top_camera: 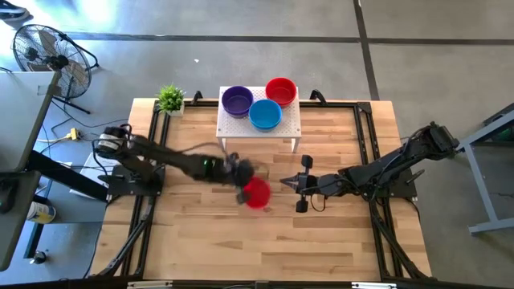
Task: Pick & Place Mini bowls
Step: Stack the red bowl on the red bowl on the shelf
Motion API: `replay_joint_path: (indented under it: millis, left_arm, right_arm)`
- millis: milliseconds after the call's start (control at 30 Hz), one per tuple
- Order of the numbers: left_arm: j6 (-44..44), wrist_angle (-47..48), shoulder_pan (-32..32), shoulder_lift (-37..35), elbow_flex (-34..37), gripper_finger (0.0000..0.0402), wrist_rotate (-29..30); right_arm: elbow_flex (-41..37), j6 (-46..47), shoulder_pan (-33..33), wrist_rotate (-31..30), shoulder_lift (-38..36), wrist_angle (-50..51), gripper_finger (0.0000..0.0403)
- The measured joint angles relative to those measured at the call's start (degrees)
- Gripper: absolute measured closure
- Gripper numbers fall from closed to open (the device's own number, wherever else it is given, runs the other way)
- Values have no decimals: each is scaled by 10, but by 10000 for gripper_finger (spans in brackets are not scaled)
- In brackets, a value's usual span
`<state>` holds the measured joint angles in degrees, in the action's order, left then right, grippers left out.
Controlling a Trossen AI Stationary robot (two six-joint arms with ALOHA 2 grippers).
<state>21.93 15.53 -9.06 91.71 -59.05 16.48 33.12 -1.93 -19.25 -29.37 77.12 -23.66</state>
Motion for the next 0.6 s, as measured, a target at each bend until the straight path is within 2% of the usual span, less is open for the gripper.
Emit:
replay_joint_path:
  millis: [167,367,600]
  left_arm:
    - [-13,-61,68,35,-1,400,-65]
    - [4,-84,85,82,0,400,-72]
    - [5,-84,83,89,0,392,-72]
  right_arm:
    - [0,0,0,0,0,7,403]
    - [0,0,0,2,0,7,403]
    - [0,0,0,2,0,8,403]
